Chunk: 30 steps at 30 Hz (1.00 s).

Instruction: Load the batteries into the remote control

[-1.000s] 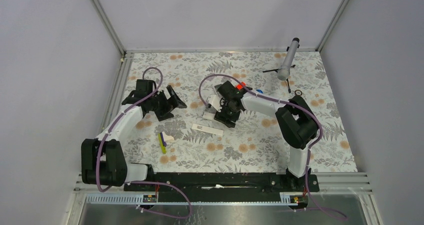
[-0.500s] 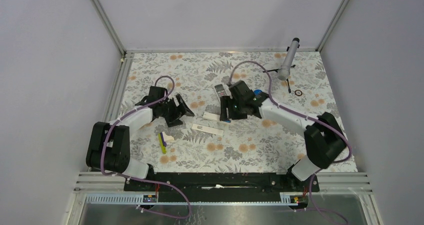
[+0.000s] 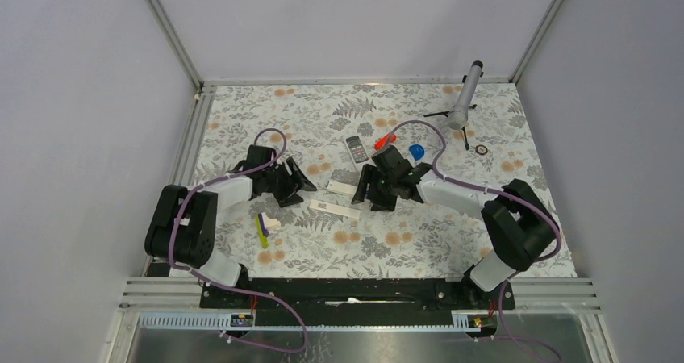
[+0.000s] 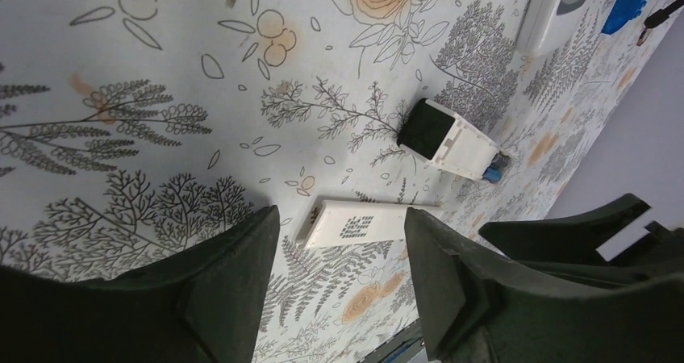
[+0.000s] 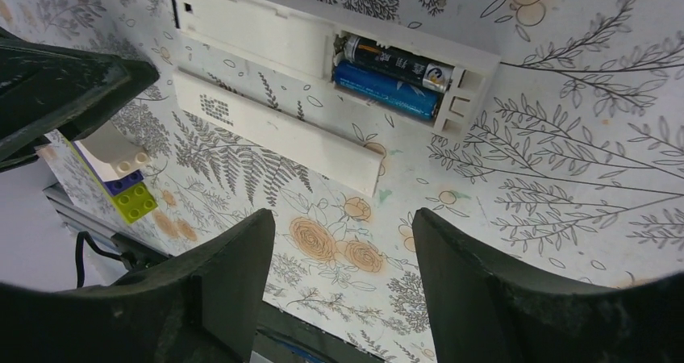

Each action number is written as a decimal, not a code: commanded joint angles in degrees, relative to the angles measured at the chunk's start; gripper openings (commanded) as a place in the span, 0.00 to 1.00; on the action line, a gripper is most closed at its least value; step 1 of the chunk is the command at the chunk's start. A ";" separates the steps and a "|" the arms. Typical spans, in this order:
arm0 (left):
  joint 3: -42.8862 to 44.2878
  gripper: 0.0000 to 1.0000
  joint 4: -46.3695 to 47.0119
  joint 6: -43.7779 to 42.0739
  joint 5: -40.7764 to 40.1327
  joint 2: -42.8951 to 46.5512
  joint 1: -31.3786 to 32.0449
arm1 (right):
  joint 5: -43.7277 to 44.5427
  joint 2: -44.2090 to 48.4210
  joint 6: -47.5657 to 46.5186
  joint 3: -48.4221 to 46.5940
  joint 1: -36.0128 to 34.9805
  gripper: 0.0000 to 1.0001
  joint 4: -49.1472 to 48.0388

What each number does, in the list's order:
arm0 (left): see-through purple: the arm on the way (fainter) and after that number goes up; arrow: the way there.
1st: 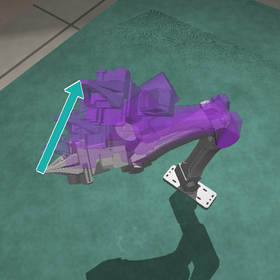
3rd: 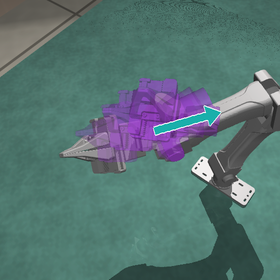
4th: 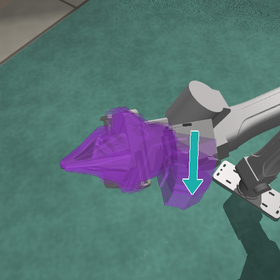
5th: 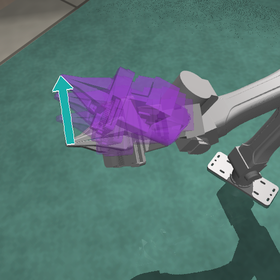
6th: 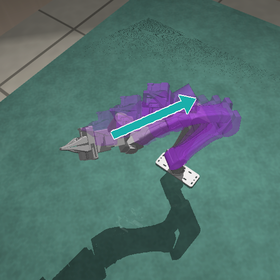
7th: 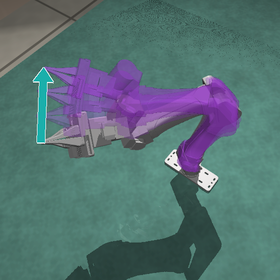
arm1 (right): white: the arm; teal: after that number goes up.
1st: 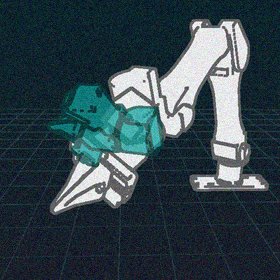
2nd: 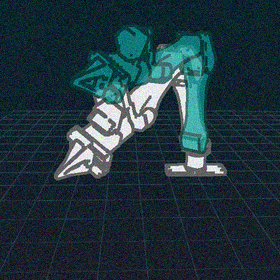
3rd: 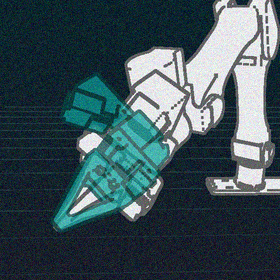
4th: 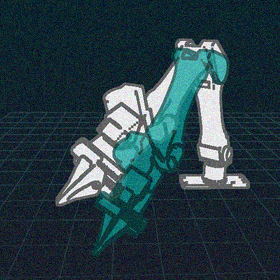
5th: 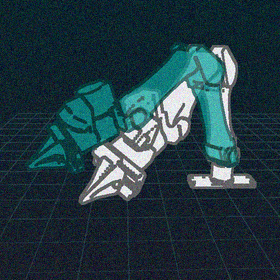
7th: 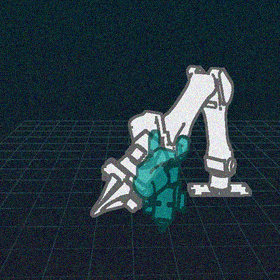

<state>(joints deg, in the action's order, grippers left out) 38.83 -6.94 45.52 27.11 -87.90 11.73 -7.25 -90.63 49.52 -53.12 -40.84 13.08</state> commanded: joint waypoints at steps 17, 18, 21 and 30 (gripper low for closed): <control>-2.13 0.50 4.20 5.43 6.15 0.10 1.28 | -8.46 -11.28 4.35 -0.55 -1.14 0.61 -12.32; -2.30 0.50 4.81 5.91 6.58 0.41 1.28 | -8.76 -11.13 4.36 -0.39 -1.12 0.61 -12.47; -2.40 0.49 5.26 7.14 7.82 1.73 1.37 | -8.63 -9.59 4.28 -0.21 -1.13 0.59 -14.86; -0.06 0.49 4.93 10.27 12.17 5.69 2.37 | -6.55 -5.06 4.39 -0.32 -1.15 0.59 -14.03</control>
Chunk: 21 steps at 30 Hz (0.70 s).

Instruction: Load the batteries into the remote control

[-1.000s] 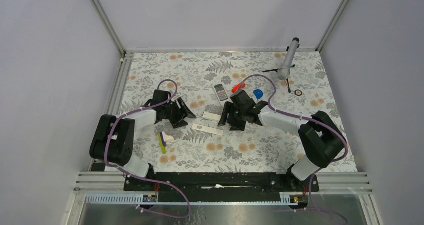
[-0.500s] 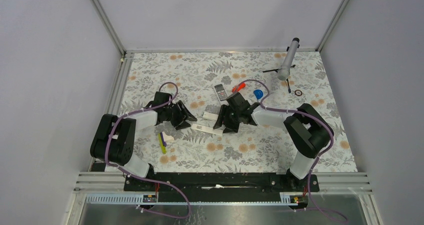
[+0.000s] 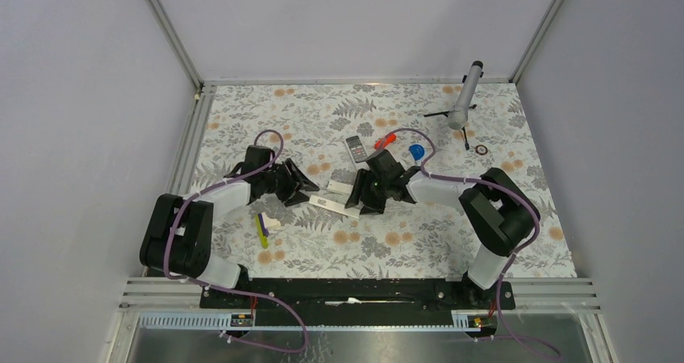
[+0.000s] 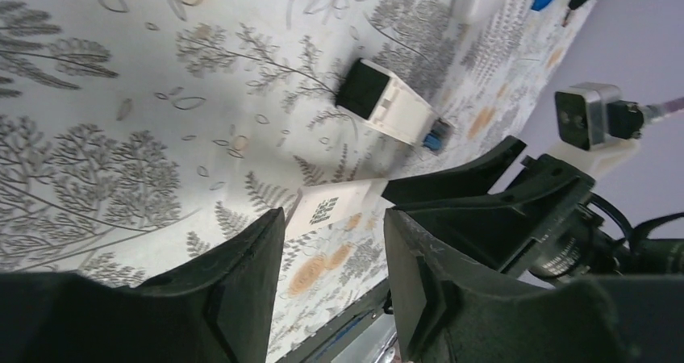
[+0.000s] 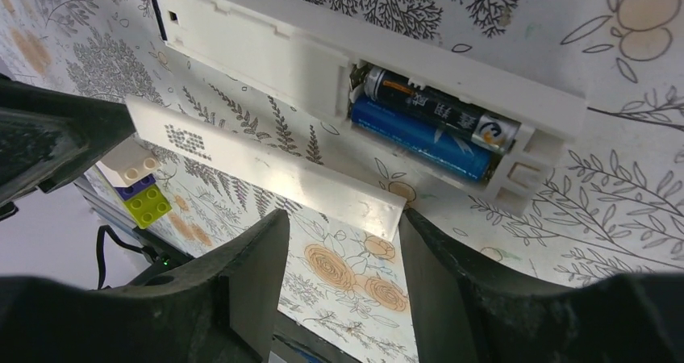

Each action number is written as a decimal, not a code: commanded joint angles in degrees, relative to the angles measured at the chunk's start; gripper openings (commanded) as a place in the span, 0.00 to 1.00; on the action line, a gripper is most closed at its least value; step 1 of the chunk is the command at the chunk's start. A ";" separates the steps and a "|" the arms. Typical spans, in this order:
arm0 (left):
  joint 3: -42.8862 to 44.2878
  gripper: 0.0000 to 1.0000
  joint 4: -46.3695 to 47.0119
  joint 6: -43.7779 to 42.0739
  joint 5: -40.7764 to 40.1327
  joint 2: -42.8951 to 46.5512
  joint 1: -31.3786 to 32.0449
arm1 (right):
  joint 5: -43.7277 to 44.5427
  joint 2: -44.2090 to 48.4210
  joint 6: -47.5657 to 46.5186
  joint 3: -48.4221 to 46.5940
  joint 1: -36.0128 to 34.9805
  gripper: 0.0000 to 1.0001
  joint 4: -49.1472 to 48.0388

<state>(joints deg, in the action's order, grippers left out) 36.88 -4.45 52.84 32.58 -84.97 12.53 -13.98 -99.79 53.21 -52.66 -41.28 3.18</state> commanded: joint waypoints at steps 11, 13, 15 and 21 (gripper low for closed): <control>4.61 0.49 2.42 3.70 6.23 1.36 2.70 | 3.51 7.88 -0.16 -1.34 -0.57 0.60 -0.17; 5.21 0.49 2.38 3.89 6.35 1.20 2.88 | 4.38 8.68 -0.26 -1.37 -0.51 0.60 0.35; 5.95 0.49 2.43 4.00 6.30 1.06 3.05 | 5.13 9.44 -0.42 -1.65 -0.56 0.60 1.04; 7.08 0.49 2.55 4.20 6.10 -0.05 3.61 | 7.53 11.17 -1.42 -2.79 0.13 0.60 3.14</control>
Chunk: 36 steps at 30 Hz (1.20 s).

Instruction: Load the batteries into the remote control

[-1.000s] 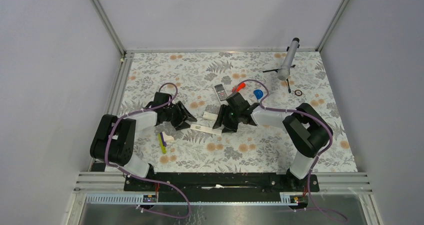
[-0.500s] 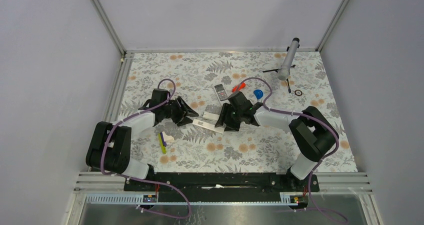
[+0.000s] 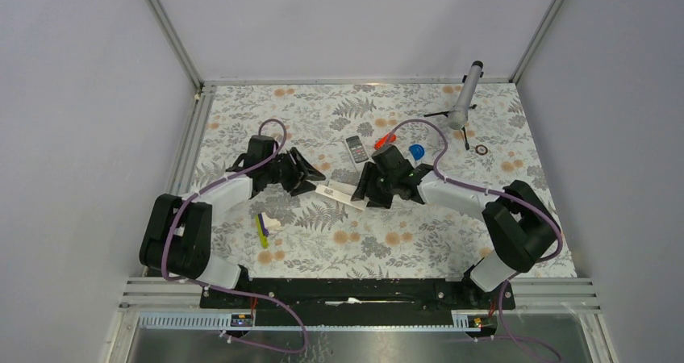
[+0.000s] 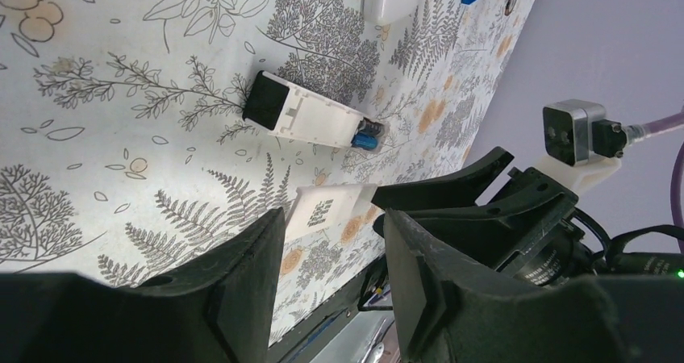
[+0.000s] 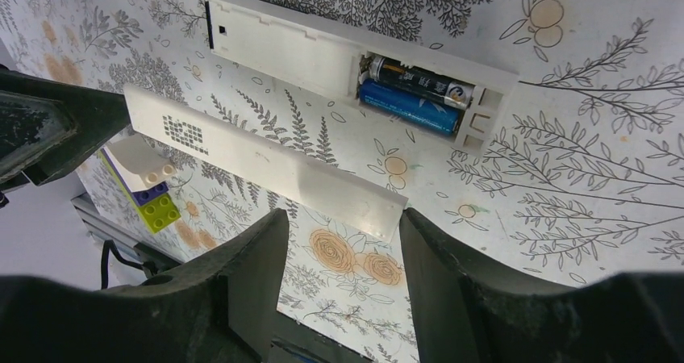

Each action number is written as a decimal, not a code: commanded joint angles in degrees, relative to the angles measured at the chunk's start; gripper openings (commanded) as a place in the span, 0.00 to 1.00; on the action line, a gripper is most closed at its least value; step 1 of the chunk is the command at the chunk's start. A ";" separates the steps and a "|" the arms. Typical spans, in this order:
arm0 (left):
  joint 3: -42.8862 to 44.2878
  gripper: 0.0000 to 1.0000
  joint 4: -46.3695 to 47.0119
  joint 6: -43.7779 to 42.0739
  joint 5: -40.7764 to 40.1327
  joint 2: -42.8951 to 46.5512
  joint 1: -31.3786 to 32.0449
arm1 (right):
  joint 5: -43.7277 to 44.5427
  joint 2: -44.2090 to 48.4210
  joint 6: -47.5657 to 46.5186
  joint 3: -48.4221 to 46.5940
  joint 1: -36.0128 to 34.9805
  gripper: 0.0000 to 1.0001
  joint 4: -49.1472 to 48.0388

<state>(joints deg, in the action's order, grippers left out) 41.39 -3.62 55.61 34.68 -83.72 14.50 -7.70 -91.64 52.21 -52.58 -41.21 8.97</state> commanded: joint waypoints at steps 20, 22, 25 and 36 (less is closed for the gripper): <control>7.47 0.50 8.42 6.18 3.45 -9.56 5.52 | 7.38 3.63 -3.65 -2.59 4.71 0.61 0.29; 7.82 0.50 8.30 6.17 3.28 -10.16 5.76 | 7.43 3.61 -3.47 -2.33 5.06 0.61 0.34; 8.09 0.50 7.91 5.89 2.92 -10.93 6.13 | 7.43 3.56 -3.30 -1.85 5.42 0.61 0.59; 11.22 0.51 4.78 2.97 0.17 -13.00 6.59 | 9.23 1.93 -2.28 -0.25 5.61 0.61 -0.20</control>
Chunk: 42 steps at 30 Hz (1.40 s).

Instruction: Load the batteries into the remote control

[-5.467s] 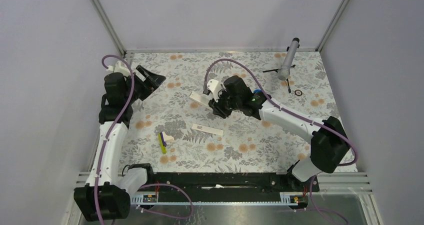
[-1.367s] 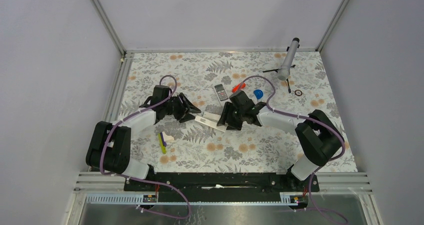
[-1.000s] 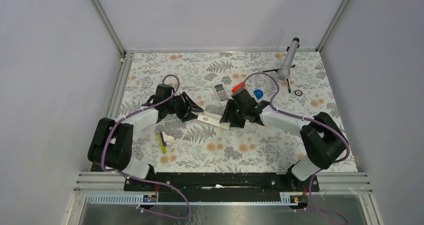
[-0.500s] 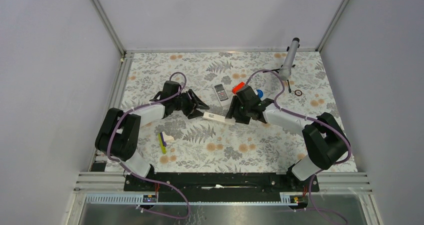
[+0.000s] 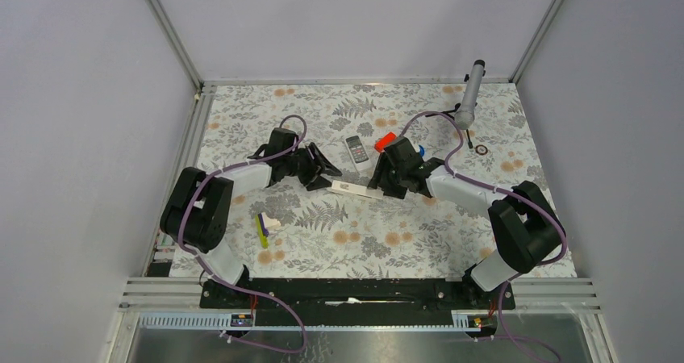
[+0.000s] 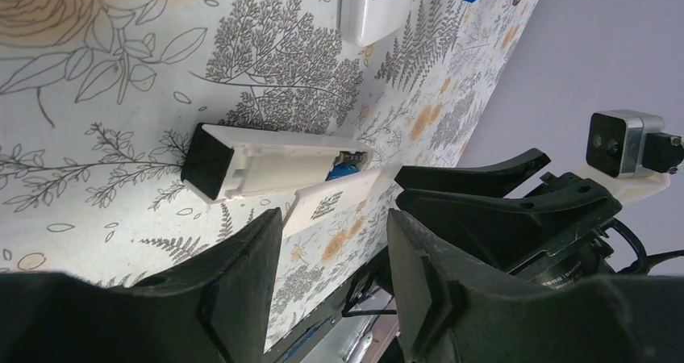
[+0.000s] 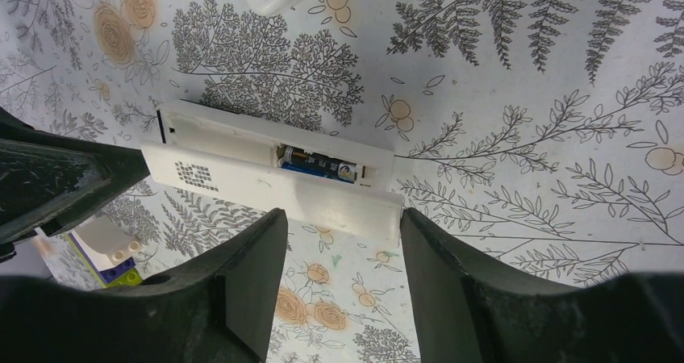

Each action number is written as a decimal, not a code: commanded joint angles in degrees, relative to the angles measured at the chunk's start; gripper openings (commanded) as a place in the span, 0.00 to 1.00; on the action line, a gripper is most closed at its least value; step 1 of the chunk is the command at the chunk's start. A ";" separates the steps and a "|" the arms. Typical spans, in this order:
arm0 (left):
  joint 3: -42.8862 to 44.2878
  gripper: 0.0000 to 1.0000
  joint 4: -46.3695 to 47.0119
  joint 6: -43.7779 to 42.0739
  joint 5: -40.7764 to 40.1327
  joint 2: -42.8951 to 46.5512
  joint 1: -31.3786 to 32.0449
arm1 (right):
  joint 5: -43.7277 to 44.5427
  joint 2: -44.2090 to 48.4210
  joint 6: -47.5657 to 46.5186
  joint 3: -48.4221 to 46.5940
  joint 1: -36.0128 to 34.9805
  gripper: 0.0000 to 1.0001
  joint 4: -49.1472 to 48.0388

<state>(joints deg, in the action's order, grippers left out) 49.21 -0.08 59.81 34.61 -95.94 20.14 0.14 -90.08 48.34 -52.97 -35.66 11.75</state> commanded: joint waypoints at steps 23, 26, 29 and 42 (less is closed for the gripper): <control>7.65 0.52 -7.88 -7.79 -5.56 -2.05 0.97 | 3.08 -1.50 0.55 0.45 0.15 0.63 -1.79; 8.80 0.52 -10.03 -9.16 -6.93 -1.65 0.95 | 3.26 -1.13 0.21 0.43 0.24 0.63 -0.56; 9.14 0.52 -11.25 -9.73 -7.92 -1.34 0.95 | 3.57 -0.70 0.10 1.28 0.39 0.64 0.02; 10.12 0.63 -15.29 -14.72 -11.65 2.13 0.95 | -1.99 3.47 -0.37 9.71 1.91 0.76 -10.94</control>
<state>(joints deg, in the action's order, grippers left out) 56.75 -14.76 48.14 25.39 -96.99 20.80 0.40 -90.04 48.29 -45.74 -34.89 7.90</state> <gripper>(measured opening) 0.580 0.738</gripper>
